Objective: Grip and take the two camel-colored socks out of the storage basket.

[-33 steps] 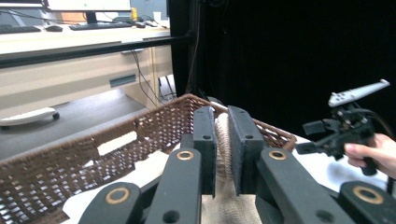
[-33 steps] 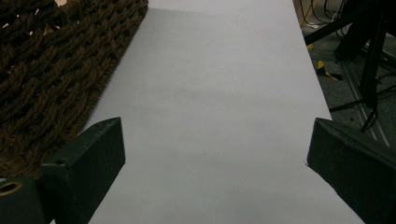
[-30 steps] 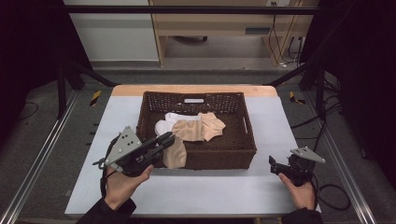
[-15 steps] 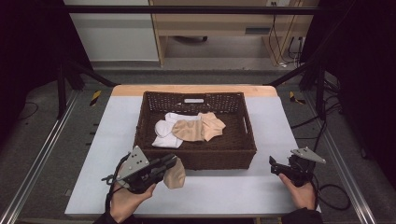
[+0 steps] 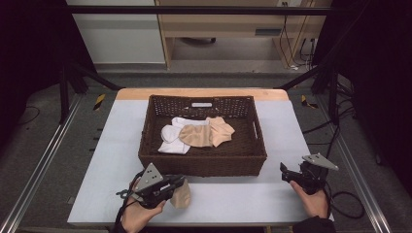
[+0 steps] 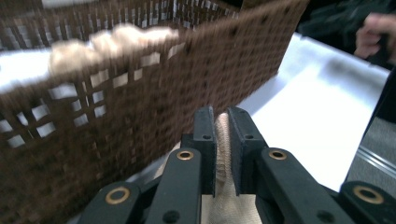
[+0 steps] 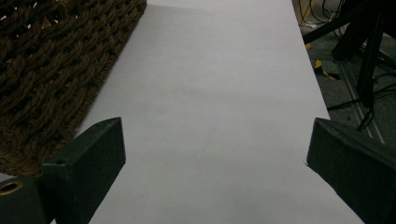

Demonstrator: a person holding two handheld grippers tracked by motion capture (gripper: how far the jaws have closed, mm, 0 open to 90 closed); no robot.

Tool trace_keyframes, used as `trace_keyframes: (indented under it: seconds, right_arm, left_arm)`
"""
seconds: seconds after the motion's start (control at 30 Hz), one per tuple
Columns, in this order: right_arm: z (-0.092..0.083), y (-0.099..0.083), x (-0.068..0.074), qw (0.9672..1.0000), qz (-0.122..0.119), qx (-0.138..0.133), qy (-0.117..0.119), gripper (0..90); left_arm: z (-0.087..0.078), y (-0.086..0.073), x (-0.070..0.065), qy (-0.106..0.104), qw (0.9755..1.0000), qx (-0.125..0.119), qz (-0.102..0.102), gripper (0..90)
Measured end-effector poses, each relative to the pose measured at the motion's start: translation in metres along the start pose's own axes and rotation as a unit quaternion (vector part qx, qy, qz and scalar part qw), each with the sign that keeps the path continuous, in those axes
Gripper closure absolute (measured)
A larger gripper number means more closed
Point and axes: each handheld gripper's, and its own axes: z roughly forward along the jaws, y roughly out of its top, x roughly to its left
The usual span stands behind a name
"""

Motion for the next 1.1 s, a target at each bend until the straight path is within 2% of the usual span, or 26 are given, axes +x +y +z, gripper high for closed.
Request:
trace_keyframes:
  seconds: [0.13,0.3,0.33,0.37,0.4,0.47,0.57,0.7,0.73,0.77,0.87,1.1]
  right_arm:
    - [0.0,0.0,0.0,1.0,-0.001,0.001,0.0,4.7]
    - [0.0,-0.001,0.0,1.0,-0.001,0.003,0.0,4.7]
    - [0.0,-0.001,0.0,1.0,-0.001,0.003,0.0,4.8]
    - [0.0,-0.001,0.0,1.0,-0.001,0.003,0.0,4.8]
    - [0.0,-0.001,0.0,1.0,-0.003,0.003,0.0,4.8]
    - [0.0,-0.001,0.001,1.0,-0.005,0.003,0.0,4.7]
    - [0.0,-0.001,0.001,1.0,-0.006,0.003,0.0,4.8]
    - [0.0,-0.001,0.0,1.0,-0.002,0.003,-0.001,4.8]
    - [0.0,-0.001,0.0,1.0,-0.002,0.002,-0.001,4.8]
    - [0.0,-0.001,0.0,1.0,-0.002,0.002,-0.001,4.8]
    - [0.0,-0.001,0.0,1.0,-0.002,0.003,0.0,4.7]
    - [0.0,0.0,-0.001,1.0,0.0,0.001,0.002,4.3]
  left_arm:
    - [0.011,-0.011,0.004,0.015,0.9994,0.029,0.004,81.0]
    - [0.014,-0.013,0.003,0.026,0.999,0.035,0.013,77.6]
    - [0.014,-0.013,0.004,0.03,0.9988,0.034,0.016,71.5]
    - [0.014,-0.013,0.004,0.033,0.9987,0.033,0.018,71.5]
    - [0.013,-0.013,0.004,0.038,0.9986,0.032,0.018,66.7]
    - [0.011,-0.013,0.005,0.042,0.9987,0.025,0.012,59.1]
    - [0.004,-0.009,0.004,0.042,0.9991,0.008,0.002,55.5]
    - [-0.008,0.002,0.002,0.044,0.9988,-0.019,0.0,53.2]
    - [-0.015,0.01,0.003,0.047,0.9983,-0.034,0.001,52.9]
    - [-0.015,0.01,0.003,0.047,0.9983,-0.034,0.001,52.5]
    - [-0.021,0.022,0.008,0.051,0.9971,-0.056,-0.004,51.1]
    - [-0.024,0.05,0.018,0.068,0.9946,-0.078,0.003,49.6]
